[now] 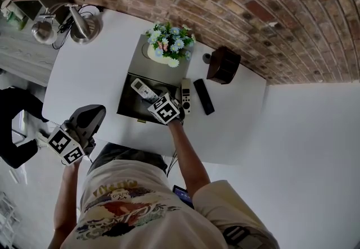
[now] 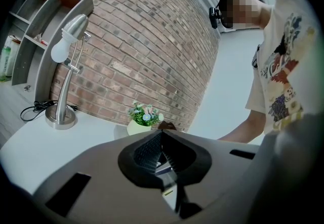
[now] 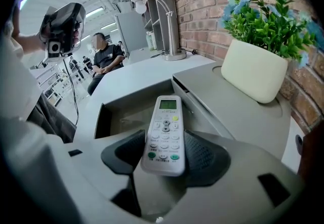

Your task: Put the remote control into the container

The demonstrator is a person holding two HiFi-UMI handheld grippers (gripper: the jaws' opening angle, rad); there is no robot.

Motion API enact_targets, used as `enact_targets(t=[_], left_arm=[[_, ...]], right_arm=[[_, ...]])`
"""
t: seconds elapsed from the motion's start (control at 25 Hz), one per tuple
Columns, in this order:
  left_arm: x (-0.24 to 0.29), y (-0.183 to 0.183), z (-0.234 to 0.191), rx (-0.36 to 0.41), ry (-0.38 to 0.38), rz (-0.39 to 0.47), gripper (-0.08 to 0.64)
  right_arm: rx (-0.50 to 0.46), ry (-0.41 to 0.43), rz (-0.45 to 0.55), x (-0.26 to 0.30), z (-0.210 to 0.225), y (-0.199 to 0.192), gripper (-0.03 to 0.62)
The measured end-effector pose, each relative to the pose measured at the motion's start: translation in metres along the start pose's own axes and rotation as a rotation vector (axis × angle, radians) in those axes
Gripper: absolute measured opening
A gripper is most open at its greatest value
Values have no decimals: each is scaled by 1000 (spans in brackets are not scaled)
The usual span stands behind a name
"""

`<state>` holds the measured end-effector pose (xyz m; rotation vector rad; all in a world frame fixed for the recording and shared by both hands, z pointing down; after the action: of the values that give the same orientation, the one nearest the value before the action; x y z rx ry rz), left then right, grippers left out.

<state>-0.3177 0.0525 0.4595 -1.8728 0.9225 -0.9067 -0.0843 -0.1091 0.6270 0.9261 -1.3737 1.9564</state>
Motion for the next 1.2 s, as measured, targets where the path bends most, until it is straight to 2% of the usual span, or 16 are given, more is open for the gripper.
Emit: enact_targets(t=[0.32,0.8,1.08,1.2], left_arm=[[1,0,3,-1,-10,-1,6],[6,3,9,12,-37,8,5],[18,5,16,24,-92,1,6],[25,4,20,31,-120,-9,6]], right_arm=[[-17,-34,-1,-3,3,-1,247],[19,-83,105,-29,6,10,247],[74,-33,187,-52,-14,15,244],[93,-30,230,-63,-27,15,179]])
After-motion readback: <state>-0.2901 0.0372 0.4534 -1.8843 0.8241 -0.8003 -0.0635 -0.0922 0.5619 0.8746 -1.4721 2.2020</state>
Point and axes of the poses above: the fingertips, and each gripper's own axes: x forward along the fingers, z to its right, y out of its top, the point moved 10 cm from there along -x, backward along the fingers, and after that the axes turned 8 degrees about y, right-handed, at the moved point
